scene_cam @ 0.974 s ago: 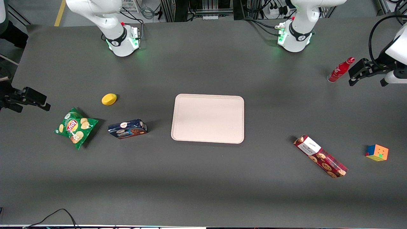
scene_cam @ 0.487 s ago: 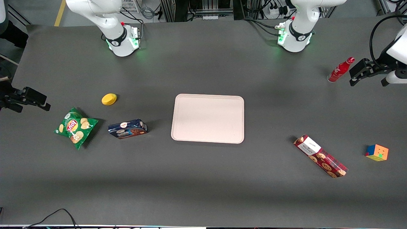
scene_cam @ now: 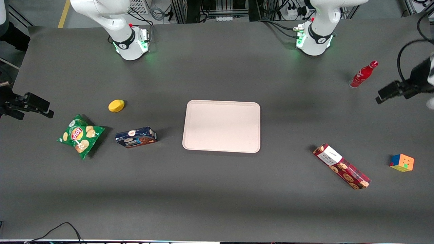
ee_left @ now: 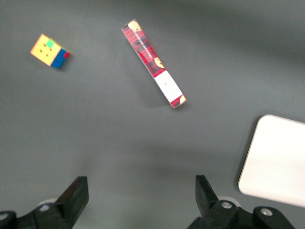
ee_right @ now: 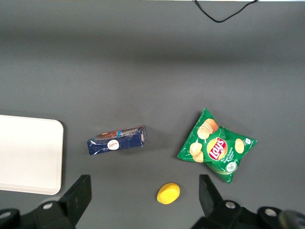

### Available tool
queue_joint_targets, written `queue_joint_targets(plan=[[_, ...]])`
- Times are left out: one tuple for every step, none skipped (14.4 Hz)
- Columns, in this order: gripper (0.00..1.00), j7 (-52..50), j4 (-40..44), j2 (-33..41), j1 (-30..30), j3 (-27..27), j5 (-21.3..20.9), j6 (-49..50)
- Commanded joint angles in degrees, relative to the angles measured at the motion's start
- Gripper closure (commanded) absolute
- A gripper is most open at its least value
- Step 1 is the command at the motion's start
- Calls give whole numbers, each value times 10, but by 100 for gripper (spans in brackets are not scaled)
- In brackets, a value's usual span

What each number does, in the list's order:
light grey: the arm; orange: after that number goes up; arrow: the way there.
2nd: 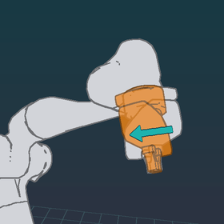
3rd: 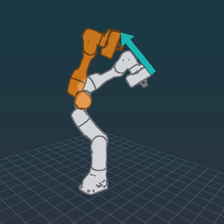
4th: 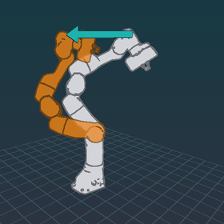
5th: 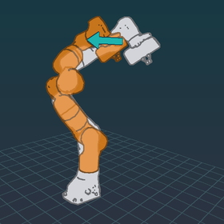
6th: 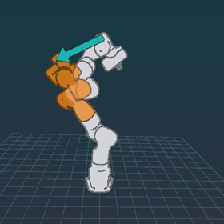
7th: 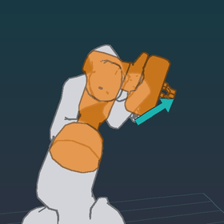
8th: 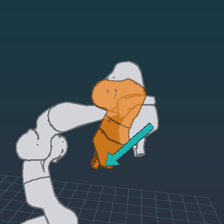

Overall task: Place red cookie box on tray
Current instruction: 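Move the open left gripper down over the red plaid cookie box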

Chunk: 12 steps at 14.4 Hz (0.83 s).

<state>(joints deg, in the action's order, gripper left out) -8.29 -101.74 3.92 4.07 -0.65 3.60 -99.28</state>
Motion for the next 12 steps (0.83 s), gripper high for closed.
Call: queue_joint_targets(plan=[[0, -66, 7, -65, 16, -3, 18, -46], [0, -85, 6, -82, 16, -3, 18, -63], [0, -99, 7, -102, 16, -4, 18, -84], [0, -117, 7, -120, 10, -5, 21, -109], [0, -143, 7, -137, 7, -8, 20, -133], [0, -171, 7, -162, 2, -10, 18, -160], [0, -189, 8, -185, -11, -10, 12, -191], [0, -190, 7, -206, -16, -9, 10, -219], [0, -184, 6, -223, -21, -7, 9, -240], [0, -188, 7, -238, -27, -5, 10, -252], [0, -194, 8, -254, -40, 5, 10, -267], [0, -197, 8, -272, -61, 26, 10, -288]])
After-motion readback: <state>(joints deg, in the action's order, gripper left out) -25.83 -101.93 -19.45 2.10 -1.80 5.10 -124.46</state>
